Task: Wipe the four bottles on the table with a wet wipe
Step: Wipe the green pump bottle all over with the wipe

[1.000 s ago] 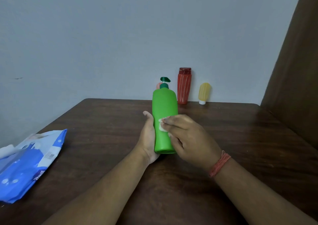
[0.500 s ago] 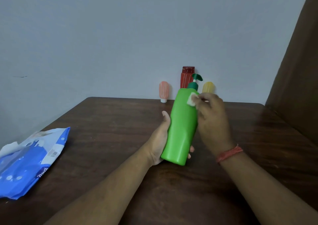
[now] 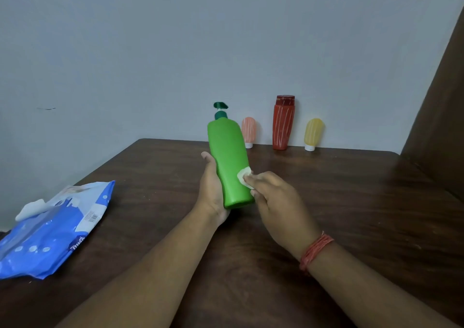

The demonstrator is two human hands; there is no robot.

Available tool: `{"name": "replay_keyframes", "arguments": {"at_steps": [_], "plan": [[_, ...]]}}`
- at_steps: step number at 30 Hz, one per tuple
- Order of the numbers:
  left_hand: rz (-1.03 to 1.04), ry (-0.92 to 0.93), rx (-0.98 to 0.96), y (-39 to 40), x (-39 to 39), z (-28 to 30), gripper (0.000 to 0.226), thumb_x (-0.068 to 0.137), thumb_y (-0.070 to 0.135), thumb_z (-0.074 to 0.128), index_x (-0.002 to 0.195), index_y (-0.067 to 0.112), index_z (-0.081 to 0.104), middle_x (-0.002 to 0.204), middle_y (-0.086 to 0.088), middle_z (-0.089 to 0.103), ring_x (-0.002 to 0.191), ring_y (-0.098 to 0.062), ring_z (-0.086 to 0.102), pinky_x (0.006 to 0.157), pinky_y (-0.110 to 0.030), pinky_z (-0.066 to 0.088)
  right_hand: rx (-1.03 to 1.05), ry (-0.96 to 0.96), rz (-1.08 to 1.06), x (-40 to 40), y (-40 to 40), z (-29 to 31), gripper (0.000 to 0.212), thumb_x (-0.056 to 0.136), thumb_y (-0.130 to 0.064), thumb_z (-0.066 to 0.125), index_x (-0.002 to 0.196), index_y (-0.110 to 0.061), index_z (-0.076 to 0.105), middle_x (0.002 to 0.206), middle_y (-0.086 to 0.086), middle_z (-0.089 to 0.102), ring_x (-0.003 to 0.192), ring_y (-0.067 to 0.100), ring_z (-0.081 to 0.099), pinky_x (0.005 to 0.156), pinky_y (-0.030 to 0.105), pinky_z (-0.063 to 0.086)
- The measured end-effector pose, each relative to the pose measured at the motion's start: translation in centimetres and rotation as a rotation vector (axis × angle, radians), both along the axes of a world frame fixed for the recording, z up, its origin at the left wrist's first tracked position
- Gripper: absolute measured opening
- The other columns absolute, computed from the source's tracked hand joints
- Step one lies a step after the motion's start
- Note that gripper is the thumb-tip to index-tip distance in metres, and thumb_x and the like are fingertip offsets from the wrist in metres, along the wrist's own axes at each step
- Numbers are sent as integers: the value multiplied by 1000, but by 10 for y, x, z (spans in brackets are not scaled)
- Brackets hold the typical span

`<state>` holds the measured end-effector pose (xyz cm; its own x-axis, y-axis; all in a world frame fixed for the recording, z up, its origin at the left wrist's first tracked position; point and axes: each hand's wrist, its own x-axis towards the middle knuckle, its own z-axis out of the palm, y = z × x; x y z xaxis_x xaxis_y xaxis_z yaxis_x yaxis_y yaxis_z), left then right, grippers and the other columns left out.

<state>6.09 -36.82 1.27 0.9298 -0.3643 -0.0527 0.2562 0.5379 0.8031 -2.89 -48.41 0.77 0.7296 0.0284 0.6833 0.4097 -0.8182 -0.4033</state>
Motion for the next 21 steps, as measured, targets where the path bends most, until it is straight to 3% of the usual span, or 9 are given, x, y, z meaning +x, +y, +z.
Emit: {"name": "replay_keyframes", "arguments": {"at_steps": [3,6,10,12,15,18,21], "plan": [[27,93,-97,-1,1,2,90,92,80,22,119,7,67,90,-21,72,76,-32,72,77,-44,60,10,24,-8,-1,0,-4,33,90,2,62,122,-7,68,105,0,64,98,10,61,90,4,37],[44,153,-178,-2,0,4,90,91,80,22,115,6,66,88,-25,72,79,-36,71,77,-46,59,-20,11,-28,-1,-2,-5,33,86,1,67,118,-7,69,97,0,61,86,6,56,81,3,35],[81,232,-234,-2,0,6,92,92,80,22,117,2,65,90,-27,72,80,-37,72,70,-43,62,-172,-87,-59,-7,1,-1,24,86,-4,69,109,-9,68,94,2,59,78,17,60,69,30,53],[91,282,-308,-4,0,8,92,92,80,24,118,1,64,87,-26,70,77,-36,70,68,-43,62,-275,-131,-43,-8,4,2,14,89,-7,64,102,-10,67,94,3,59,79,20,58,64,39,54],[48,347,-366,-8,-3,13,91,92,80,27,115,-2,61,83,-26,69,69,-35,68,63,-41,62,-447,-210,-6,-10,12,2,11,94,-10,57,95,-11,68,93,2,60,82,20,53,74,33,50],[-2,369,-375,-12,-9,17,93,92,78,32,127,-5,55,90,-26,68,67,-35,69,63,-44,61,-490,-331,-4,-8,7,7,14,96,-4,58,90,-8,70,91,5,63,81,23,53,88,32,45],[55,354,-412,-12,-10,21,82,94,74,36,126,1,56,93,-25,68,65,-34,70,63,-44,62,-407,-338,-80,-8,-4,12,15,97,-4,54,92,-5,68,92,7,62,82,25,54,71,39,50]]}}
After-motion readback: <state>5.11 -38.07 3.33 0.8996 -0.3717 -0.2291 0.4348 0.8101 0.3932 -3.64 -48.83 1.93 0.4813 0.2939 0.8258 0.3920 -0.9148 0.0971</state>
